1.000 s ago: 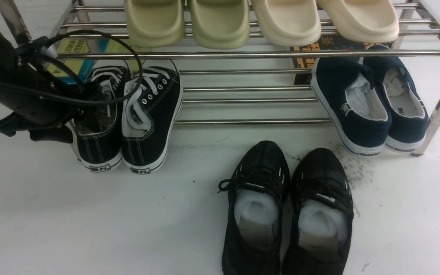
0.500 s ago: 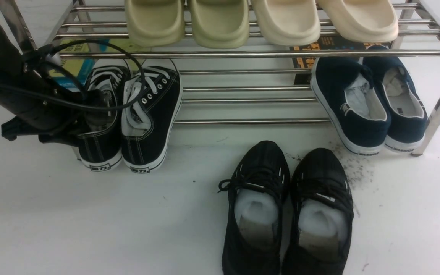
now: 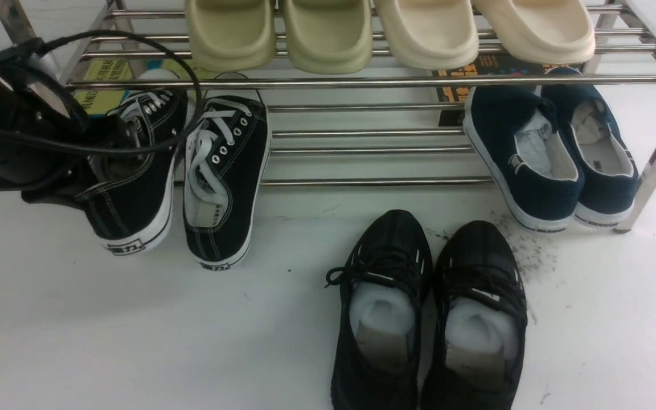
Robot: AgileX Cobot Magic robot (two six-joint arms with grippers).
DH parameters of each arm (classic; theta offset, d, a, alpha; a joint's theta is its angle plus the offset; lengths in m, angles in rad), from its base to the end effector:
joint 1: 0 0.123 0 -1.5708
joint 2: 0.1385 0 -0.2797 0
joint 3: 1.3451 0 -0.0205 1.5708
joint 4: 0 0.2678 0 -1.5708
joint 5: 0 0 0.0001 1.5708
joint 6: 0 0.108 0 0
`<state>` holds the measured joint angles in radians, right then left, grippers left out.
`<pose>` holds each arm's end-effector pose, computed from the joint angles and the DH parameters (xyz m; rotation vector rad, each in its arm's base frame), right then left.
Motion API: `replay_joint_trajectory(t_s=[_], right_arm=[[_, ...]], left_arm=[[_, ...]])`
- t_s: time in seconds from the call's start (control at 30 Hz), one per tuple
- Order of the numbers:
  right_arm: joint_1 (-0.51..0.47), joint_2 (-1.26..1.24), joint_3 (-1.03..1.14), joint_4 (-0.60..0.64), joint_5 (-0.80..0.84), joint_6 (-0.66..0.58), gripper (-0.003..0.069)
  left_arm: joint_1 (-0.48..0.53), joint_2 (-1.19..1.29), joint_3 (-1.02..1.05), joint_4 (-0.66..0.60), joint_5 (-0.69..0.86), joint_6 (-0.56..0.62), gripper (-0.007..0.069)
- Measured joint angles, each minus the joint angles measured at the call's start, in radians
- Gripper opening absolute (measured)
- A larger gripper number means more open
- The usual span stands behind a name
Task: Take the shoes off the shelf with your hand on the white table.
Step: 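Grasp the leftmost shoe on the bottom shelf of the shoe rack with the left gripper, then set the held shoe down on the floor in front of the rack with the left gripper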
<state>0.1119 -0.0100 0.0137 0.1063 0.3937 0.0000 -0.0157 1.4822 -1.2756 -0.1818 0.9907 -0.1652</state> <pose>0.0895 0.0145 0.1688 -0.0409 1.8823 0.1824 0.3301 -0.0215 0.2955 -0.2862 2.6694 -0.2919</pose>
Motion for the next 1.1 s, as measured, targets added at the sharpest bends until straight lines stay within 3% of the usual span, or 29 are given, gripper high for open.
replay_joint_trajectory(t_s=[0.33,0.7,1.1], right_arm=[[0.000,0.000,0.000,0.000,0.000,0.000,0.0237],[0.000,0.000,0.000,0.000,0.000,0.000,0.0237],[0.000,0.000,0.000,0.000,0.000,0.000,0.0237]], left_arm=[[0.000,-0.176,0.000,0.094,0.242,-0.020,0.0014],[0.000,-0.261,0.016,0.249,0.245,-0.102,0.0015],[0.000,-0.394,0.392,0.252,0.235,-0.192,0.0015]])
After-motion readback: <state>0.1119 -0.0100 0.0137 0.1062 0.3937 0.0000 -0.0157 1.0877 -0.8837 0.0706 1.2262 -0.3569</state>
